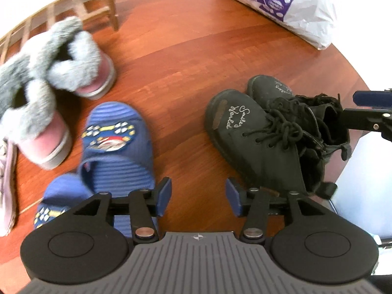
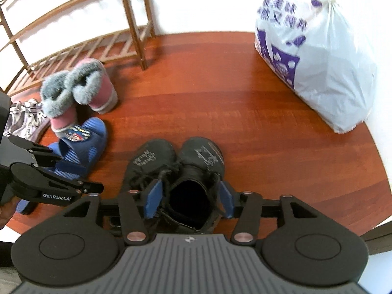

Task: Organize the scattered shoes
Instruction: 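Lower the black shoe beside its mate and open the right tool, then grasp a blue slipper with the right tool while the left tool grasps a lavender sneaker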

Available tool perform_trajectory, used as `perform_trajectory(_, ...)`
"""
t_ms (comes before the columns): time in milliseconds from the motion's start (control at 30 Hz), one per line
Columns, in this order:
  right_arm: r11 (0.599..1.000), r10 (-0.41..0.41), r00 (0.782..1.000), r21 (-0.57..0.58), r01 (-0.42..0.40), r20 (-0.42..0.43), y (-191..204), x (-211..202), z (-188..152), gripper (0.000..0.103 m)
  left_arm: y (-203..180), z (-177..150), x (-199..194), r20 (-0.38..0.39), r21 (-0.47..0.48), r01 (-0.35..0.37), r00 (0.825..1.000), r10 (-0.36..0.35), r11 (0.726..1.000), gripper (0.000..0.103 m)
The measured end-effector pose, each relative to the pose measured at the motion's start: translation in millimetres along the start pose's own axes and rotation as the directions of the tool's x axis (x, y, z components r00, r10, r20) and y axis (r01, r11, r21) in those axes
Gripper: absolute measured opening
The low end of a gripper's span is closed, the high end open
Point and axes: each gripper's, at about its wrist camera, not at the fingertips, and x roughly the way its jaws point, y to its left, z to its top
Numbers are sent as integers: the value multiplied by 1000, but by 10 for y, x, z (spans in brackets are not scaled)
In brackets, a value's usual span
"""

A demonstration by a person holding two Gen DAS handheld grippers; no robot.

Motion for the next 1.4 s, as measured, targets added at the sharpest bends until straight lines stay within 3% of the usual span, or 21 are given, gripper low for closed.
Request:
perform_trajectory(267, 998, 52, 998, -40, -51, 28, 308, -122, 131, 77, 320, -196, -454, 51, -102, -18, 998, 24, 995, 61)
perform_trajectory(733, 991, 109, 994, -73, -109, -1, 987, -4, 180, 82, 1162, -493, -1108, 120, -261, -140, 977, 176, 955, 64)
perform_trajectory(967, 993, 97, 995, -60, -98, -6, 1280, 94, 164, 82, 1722, -464, -1213, 132, -263, -248, 948, 289, 932, 64)
perform_trajectory(1167, 997, 76, 997, -21, -76, -15, 1473, 163, 139, 83, 2137, -381, -1173, 130, -226, -284, 939, 317, 932, 62)
perform_trajectory(1300, 998, 58, 998, -1, -58, -23, 1579, 193, 129, 83, 2345, -306, -1072, 128, -175, -296, 939, 319, 939, 48)
perform_trajectory(1400, 999, 46, 999, 13, -46, -27, 1641, 205, 125, 83, 2493, -261, -959, 122, -159, -304, 938, 325, 939, 44)
